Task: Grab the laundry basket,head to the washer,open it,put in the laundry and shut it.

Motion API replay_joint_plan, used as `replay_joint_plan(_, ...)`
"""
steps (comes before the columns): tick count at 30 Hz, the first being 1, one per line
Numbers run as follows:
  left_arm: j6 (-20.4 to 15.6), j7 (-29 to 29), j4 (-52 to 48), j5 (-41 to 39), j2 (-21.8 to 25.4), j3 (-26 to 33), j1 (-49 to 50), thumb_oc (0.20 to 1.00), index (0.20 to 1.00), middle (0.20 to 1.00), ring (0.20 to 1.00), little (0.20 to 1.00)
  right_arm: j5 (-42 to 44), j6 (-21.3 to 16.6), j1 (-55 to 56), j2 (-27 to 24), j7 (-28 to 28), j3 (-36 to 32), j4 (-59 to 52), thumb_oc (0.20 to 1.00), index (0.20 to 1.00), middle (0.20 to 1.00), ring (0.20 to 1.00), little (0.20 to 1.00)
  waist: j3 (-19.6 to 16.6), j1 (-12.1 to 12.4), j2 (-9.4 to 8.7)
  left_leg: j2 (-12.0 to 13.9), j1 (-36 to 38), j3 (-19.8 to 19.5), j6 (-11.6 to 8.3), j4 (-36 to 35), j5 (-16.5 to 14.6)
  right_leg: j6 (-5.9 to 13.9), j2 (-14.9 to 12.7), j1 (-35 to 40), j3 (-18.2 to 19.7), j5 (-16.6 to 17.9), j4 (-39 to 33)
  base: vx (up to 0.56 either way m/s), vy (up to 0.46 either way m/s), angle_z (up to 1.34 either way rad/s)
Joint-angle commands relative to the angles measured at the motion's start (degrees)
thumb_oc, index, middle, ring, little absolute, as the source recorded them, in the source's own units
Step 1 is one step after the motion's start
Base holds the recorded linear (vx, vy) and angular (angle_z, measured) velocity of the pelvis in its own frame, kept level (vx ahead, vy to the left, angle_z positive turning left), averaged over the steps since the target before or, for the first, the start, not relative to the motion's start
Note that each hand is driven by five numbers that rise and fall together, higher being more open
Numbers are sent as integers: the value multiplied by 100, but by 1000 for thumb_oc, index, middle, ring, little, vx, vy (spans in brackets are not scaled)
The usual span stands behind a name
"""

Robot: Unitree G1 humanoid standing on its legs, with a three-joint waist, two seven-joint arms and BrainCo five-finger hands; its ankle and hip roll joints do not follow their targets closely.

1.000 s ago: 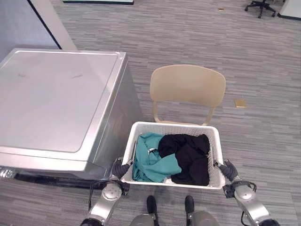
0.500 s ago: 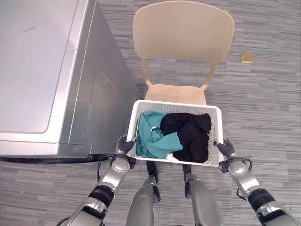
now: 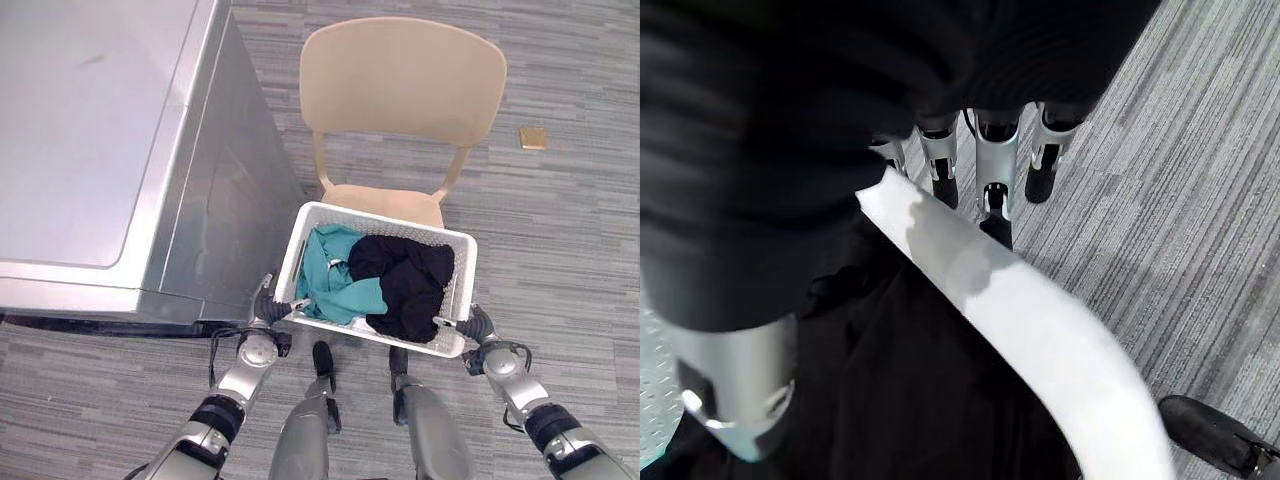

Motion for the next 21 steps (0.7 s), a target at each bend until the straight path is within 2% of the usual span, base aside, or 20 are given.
replay_joint_plan(1, -420, -27, -321, -388, -60, -65, -170, 1000, 1000, 1000, 1000, 1000, 196, -384, -154, 108, 55, 121, -401, 1000, 1000, 1000, 1000, 1000, -374, 44, -227, -29, -233, -233, -134, 641, -738, 237, -120, 38, -183, -140, -397, -10, -41, -1)
replay_joint_plan(8, -433, -23, -391, -330, 46, -20, -211, 1000, 1000, 1000, 1000, 1000, 239, -401, -245, -7, -51, -66, -474, 1000, 1000, 1000, 1000, 1000, -424, 78, -188, -6, -245, -242, -162, 506, -621, 237, -98, 47, -203, -148, -466, -2, -4, 2)
replay_joint_plan(14, -442, -245, -899, -503, 135, 484, 585, 1000, 1000, 1000, 1000, 1000, 286, -439, 406, -200, 124, -602, -988, 1000, 1000, 1000, 1000, 1000, -444, 117, -174, 46, 19, -257, -180, 414, -598, 225, -47, 309, -207, -248, -450, 26, -8, 6)
replay_joint_plan(21, -341, -873, -1370, -404, 421, 1039, 1796, 1000, 1000, 1000, 1000, 1000, 146, -498, 1435, -514, 764, -1158, -1504, 1000, 1000, 1000, 1000, 1000, -582, 158, -206, 74, 665, -277, -208, 156, -586, 294, -25, 967, -307, -339, -660, 42, -21, 6)
